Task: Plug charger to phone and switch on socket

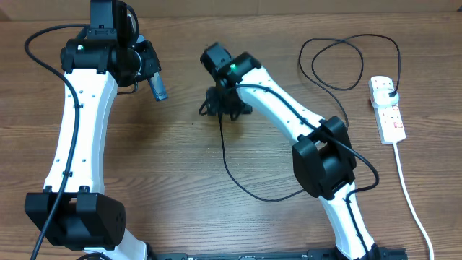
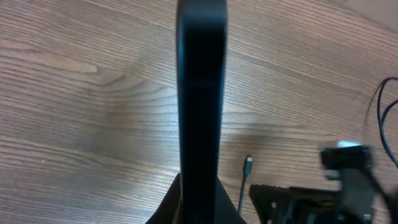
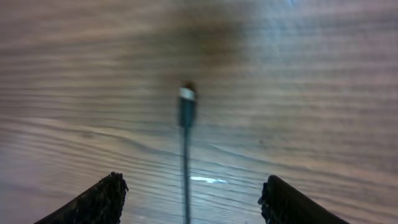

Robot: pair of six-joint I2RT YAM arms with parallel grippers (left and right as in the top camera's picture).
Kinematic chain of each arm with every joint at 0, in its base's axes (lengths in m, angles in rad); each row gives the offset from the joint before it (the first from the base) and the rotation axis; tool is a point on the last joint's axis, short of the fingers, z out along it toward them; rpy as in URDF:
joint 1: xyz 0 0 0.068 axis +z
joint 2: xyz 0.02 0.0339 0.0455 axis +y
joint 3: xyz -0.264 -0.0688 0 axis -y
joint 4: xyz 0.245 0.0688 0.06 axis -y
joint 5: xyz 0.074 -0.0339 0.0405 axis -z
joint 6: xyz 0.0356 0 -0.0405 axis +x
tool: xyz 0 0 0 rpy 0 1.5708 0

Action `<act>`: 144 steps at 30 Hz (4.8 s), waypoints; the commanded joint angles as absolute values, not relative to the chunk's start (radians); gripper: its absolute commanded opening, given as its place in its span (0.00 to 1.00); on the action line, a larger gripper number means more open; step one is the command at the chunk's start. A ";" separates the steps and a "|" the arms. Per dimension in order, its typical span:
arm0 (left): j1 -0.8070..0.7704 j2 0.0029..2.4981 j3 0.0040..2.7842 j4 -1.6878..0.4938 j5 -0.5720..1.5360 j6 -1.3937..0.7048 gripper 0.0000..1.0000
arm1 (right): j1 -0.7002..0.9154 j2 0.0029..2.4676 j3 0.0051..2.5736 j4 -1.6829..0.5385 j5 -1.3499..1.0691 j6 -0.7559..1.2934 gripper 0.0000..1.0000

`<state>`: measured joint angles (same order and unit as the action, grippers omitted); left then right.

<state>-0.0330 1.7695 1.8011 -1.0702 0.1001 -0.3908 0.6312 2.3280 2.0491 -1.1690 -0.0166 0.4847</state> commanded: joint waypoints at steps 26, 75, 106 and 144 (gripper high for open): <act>-0.039 1.767 1.807 -1.069 0.097 -0.408 0.04 | 0.676 2.371 2.002 -1.083 0.064 0.580 0.41; -0.039 1.767 1.807 -1.060 0.097 -0.408 0.04 | 0.698 2.414 2.008 -1.569 0.025 0.569 0.68; -0.039 1.767 1.807 -1.071 0.097 -0.408 0.04 | 0.692 2.091 2.004 -1.573 0.186 0.585 0.63; -0.039 1.767 1.807 -1.081 0.131 -0.408 0.04 | 0.661 2.139 1.531 -0.983 0.025 0.523 0.52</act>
